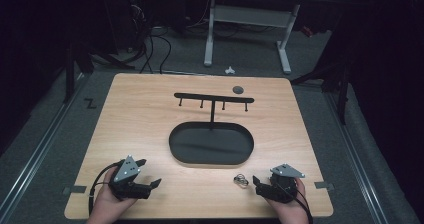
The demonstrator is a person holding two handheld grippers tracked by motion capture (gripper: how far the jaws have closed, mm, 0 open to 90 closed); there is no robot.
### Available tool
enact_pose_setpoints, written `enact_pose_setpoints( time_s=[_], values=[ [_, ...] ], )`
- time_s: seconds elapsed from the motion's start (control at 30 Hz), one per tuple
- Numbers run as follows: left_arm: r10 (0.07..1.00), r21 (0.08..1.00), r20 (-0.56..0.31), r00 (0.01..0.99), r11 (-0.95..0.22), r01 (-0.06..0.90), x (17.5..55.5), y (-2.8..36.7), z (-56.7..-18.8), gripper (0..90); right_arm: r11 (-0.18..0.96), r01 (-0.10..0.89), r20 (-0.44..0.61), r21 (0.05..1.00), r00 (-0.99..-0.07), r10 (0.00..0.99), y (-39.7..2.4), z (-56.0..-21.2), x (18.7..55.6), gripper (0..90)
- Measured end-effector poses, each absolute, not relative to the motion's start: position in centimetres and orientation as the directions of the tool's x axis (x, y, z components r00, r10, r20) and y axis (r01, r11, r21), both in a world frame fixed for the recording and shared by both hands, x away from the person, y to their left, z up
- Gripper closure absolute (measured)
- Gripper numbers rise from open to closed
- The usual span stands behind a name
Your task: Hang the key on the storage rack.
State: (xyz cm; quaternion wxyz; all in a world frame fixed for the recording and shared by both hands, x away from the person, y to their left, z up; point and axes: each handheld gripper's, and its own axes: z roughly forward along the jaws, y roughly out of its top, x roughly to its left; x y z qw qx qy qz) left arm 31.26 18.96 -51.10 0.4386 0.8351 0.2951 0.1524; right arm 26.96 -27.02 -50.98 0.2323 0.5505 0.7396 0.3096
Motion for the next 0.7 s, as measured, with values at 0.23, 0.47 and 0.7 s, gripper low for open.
enact_pose_setpoints(
  time_s=[0.23, 0.47, 0.7],
  values=[
    [0.623, 0.824, -0.007, 0.782, -0.439, 0.357, 31.1, 19.0, -51.1, 14.7, 0.229, 0.694, -0.007, 0.682, -0.307, 0.952, -26.7, -50.0, 27.7, 21.1],
    [0.623, 0.822, -0.013, 0.782, -0.439, 0.363, 31.2, 19.0, -51.2, 14.7, 0.260, 0.734, -0.022, 0.628, -0.317, 0.948, -26.8, -49.5, 28.0, 22.1],
    [0.621, 0.820, -0.007, 0.784, -0.444, 0.360, 31.1, 18.8, -51.2, 14.7, 0.263, 0.761, 0.008, 0.593, -0.332, 0.943, -27.4, -49.2, 27.8, 26.1]
  ],
)
